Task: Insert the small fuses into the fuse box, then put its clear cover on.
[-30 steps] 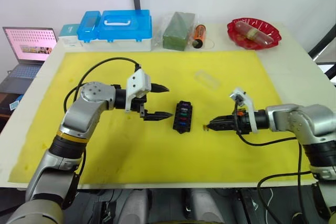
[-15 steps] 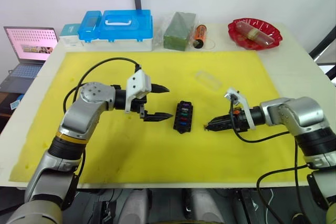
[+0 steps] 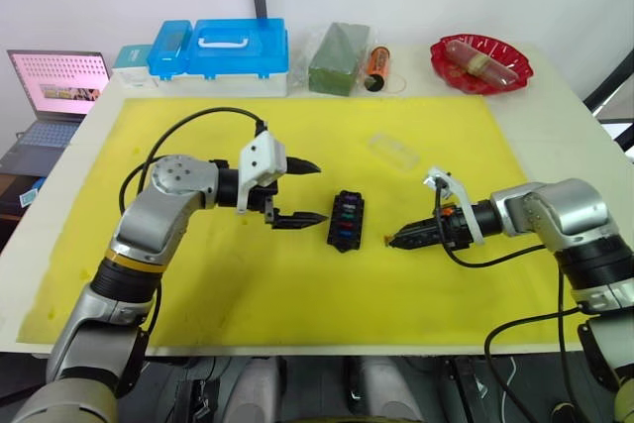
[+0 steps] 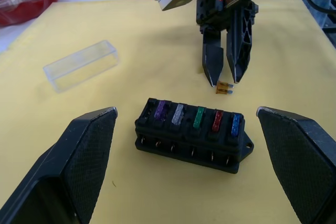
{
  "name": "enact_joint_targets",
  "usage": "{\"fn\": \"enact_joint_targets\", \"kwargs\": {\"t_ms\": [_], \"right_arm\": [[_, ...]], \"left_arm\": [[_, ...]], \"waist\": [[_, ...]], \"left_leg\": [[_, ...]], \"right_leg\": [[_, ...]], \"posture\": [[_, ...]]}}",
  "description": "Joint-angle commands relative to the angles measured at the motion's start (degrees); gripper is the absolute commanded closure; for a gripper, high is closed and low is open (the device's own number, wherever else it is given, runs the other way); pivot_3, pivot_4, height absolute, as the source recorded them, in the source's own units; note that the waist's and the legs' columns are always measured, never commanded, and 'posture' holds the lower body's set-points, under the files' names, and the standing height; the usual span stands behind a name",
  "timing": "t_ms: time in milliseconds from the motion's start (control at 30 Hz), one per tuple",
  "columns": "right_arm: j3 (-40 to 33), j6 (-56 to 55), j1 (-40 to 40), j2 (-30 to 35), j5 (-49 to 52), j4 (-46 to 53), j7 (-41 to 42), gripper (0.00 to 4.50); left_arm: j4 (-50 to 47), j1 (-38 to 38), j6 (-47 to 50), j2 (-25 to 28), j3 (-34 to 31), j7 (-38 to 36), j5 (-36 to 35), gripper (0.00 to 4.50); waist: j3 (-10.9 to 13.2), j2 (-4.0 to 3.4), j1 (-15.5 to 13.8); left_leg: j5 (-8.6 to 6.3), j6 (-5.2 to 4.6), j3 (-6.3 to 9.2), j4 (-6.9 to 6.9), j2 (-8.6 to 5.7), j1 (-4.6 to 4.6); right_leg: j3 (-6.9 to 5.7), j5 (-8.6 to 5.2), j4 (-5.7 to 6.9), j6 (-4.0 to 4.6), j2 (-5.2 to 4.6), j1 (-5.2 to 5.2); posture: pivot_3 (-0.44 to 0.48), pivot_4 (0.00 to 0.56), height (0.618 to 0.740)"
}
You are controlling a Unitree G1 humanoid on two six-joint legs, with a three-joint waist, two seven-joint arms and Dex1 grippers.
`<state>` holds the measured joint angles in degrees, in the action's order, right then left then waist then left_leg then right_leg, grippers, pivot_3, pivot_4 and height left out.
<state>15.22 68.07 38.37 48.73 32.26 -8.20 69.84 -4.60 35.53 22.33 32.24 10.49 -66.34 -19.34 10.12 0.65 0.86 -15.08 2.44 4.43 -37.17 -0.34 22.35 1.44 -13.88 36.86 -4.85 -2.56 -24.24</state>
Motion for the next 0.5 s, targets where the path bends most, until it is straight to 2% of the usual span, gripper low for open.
{"fn": "enact_joint_targets", "kwargs": {"t_ms": [33,100,200,333,500], "right_arm": [[-0.27,0.63,0.58,0.03,0.14,0.7,0.36,2.47],[-0.41,0.61,0.71,-0.29,0.05,0.31,0.19,2.47],[-0.81,0.91,1.14,-0.79,0.08,-0.51,-0.08,3.03],[-0.9,1.23,1.69,-1.02,0.18,-1.09,-0.12,4.39],[-0.72,1.27,2.19,-1.24,-0.28,-1.68,-0.2,4.39]], "left_arm": [[-1.38,-0.23,-0.03,0.4,-0.76,0.14,-0.55,0.0],[-1.42,-0.26,-0.01,0.44,-0.78,0.17,-0.57,0.0],[-1.43,-0.29,0.01,0.49,-0.83,0.17,-0.59,0.0],[-1.49,-0.34,0.01,0.6,-0.83,0.05,-0.63,0.0],[-1.83,-0.29,-0.25,0.91,-0.61,-0.91,-0.91,0.0]], "waist": [[0.0,0.0,0.0],[0.0,0.0,0.01],[0.0,0.0,0.01],[0.0,0.0,0.02],[0.0,0.0,0.05]], "left_leg": [[0.0,0.0,0.0,0.0,0.0,0.0],[0.0,0.0,0.0,0.0,0.0,0.0],[0.0,0.0,0.0,0.0,0.0,0.0],[0.0,0.0,0.0,0.0,0.0,0.0],[0.0,0.0,0.0,0.0,0.0,0.0]], "right_leg": [[0.0,0.0,0.0,0.0,0.0,0.0],[0.0,0.0,0.0,0.0,0.0,0.0],[0.0,0.0,0.0,0.0,0.0,0.0],[0.0,0.0,0.0,0.0,0.0,0.0],[0.0,0.0,0.01,0.0,0.0,0.0]], "posture": [[0.0,0.15,0.74],[0.0,0.15,0.74],[0.0,0.15,0.74],[0.0,0.15,0.74],[0.0,0.15,0.74]]}}
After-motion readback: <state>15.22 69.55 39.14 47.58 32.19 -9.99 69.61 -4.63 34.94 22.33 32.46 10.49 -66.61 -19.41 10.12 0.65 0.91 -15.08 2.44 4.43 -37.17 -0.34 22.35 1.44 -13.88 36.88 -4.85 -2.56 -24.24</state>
